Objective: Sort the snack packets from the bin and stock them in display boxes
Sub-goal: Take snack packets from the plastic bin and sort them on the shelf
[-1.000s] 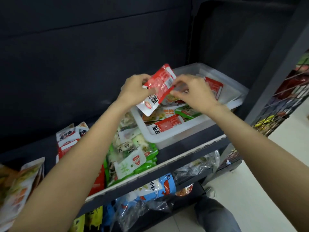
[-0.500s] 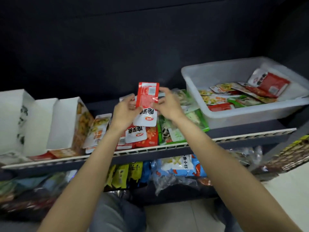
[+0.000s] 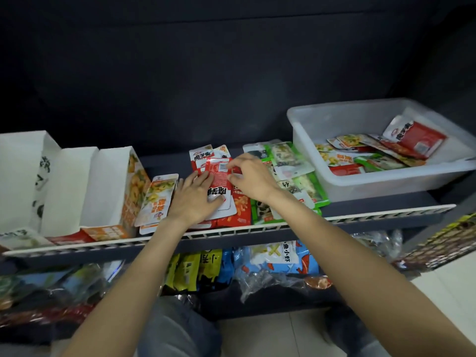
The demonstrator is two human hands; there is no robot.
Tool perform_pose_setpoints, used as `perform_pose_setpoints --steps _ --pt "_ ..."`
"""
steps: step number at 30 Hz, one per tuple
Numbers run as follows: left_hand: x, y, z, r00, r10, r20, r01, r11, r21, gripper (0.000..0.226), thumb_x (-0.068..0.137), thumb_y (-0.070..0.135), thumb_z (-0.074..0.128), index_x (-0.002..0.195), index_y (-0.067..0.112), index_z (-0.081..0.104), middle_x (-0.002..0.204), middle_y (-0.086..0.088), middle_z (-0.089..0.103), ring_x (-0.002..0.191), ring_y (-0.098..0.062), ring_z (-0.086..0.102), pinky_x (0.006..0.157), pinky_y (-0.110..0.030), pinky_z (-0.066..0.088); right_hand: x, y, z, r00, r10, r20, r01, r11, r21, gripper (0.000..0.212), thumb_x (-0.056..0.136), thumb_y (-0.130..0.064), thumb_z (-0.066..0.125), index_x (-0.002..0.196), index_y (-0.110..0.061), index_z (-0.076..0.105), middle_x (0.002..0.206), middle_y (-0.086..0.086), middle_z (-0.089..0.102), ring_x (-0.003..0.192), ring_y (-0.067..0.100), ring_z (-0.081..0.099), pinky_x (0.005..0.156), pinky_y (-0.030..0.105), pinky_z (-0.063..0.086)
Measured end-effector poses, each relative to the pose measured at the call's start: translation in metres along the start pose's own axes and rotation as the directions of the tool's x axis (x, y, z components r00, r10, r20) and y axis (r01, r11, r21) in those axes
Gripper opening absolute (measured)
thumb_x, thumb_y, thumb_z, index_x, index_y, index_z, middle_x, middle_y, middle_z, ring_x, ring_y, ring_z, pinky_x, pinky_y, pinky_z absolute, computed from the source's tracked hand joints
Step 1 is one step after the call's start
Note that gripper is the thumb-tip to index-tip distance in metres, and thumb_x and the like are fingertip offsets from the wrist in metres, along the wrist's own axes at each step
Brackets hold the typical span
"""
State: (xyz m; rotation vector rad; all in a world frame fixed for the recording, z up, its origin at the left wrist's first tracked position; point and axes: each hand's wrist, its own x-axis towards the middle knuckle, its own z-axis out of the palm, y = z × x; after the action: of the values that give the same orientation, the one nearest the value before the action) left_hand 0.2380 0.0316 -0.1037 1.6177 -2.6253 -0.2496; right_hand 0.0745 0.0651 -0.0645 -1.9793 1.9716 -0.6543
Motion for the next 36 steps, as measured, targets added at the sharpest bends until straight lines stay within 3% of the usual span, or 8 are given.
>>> perform_pose_setpoints --steps 12,15,17,21,26,31,33,36 --pt "0.058 0.037 0.002 0.996 -0.059 0.064 0.047 0.983 0.176 0.067 0.096 0.057 0.025 0.151 0.02 0.014 0.159 0.003 0.012 0.146 -0.02 0.005 0.116 -0.05 -0.004 -0.004 0.034 -0.044 1.0 -0.007 0.017 0.009 0.996 -0.091 0.03 0.093 -0.025 0.057 0.122 -0.022 0.062 0.133 0.005 0.055 0.123 0.022 0.049 0.1 0.034 0.041" --pt "0.056 0.047 -0.006 0.977 0.07 -0.201 -0.066 0.998 0.025 0.055 0.099 0.043 0.034 0.145 0.015 0.035 0.152 -0.004 0.034 0.141 -0.022 0.025 0.116 -0.043 0.014 -0.005 0.036 -0.052 0.999 -0.051 -0.015 0.05 0.997 -0.053 0.027 0.093 -0.023 0.056 0.119 -0.023 0.063 0.123 0.003 0.062 0.111 0.019 0.058 0.092 0.034 0.048" --pt "0.052 0.067 -0.025 0.895 0.16 -0.417 -0.215 0.972 -0.09 0.043 0.098 0.036 0.041 0.133 0.013 0.052 0.135 -0.005 0.055 0.126 -0.024 0.045 0.105 -0.038 0.033 -0.009 0.04 -0.071 0.992 -0.065 -0.109 0.065 0.998 -0.003 0.025 0.092 -0.021 0.055 0.114 -0.023 0.066 0.109 0.0 0.069 0.099 0.016 0.063 0.084 0.035 0.051" --pt "0.058 0.13 -0.072 0.763 0.339 -0.551 -0.515 0.833 -0.201 0.029 0.093 0.032 0.047 0.117 0.023 0.062 0.104 0.01 0.068 0.1 -0.012 0.055 0.079 -0.027 0.041 -0.019 0.076 -0.126 0.957 -0.031 -0.289 -0.006 0.992 -0.126 0.023 0.09 -0.023 0.055 0.108 -0.027 0.068 0.092 -0.001 0.073 0.09 0.02 0.066 0.077 0.035 0.052" --pt "0.098 0.202 -0.078 0.802 0.541 -0.252 -0.596 0.747 -0.295 0.027 0.089 0.027 0.058 0.115 0.028 0.063 0.101 0.017 0.067 0.101 -0.004 0.059 0.085 -0.026 0.046 -0.025 0.163 -0.172 0.988 0.143 -0.053 -0.152 0.952 -0.265 0.025 0.087 -0.017 0.062 0.11 -0.023 0.069 0.103 0.003 0.072 0.097 0.02 0.065 0.087 0.032 0.05" --pt "0.138 0.256 -0.049 0.782 0.571 0.251 -0.595 0.803 0.027 0.037 0.079 0.045 0.069 0.105 0.019 0.065 0.096 0.005 0.067 0.089 -0.018 0.062 0.067 -0.027 0.044 -0.013 0.213 -0.164 0.854 0.282 0.437 -0.131 0.93 -0.343 0.057 0.074 -0.031 0.079 0.126 -0.026 0.056 0.122 -0.007 0.06 0.109 0.015 0.056 0.098 0.033 0.043" --pt "0.147 0.269 -0.038 0.774 0.543 0.325 -0.603 0.788 0.121 0.046 0.073 0.054 0.071 0.098 0.016 0.066 0.089 -0.001 0.067 0.077 -0.02 0.06 0.061 -0.026 0.042 -0.004 0.221 -0.156 0.827 0.296 0.478 -0.087 0.908 -0.411 0.058 0.072 -0.032 0.08 0.124 -0.027 0.055 0.113 -0.007 0.06 0.104 0.016 0.055 0.091 0.031 0.044" --pt "0.152 0.274 -0.027 0.756 0.517 0.402 -0.605 0.786 0.128 0.046 0.072 0.054 0.071 0.096 0.014 0.065 0.08 0.0 0.061 0.069 -0.019 0.054 0.054 -0.027 0.038 -0.002 0.222 -0.157 0.864 0.258 0.433 -0.066 0.91 -0.41 0.029 0.073 -0.03 0.079 0.096 -0.025 0.063 0.078 -0.011 0.058 0.079 0.014 0.053 0.068 0.024 0.042"
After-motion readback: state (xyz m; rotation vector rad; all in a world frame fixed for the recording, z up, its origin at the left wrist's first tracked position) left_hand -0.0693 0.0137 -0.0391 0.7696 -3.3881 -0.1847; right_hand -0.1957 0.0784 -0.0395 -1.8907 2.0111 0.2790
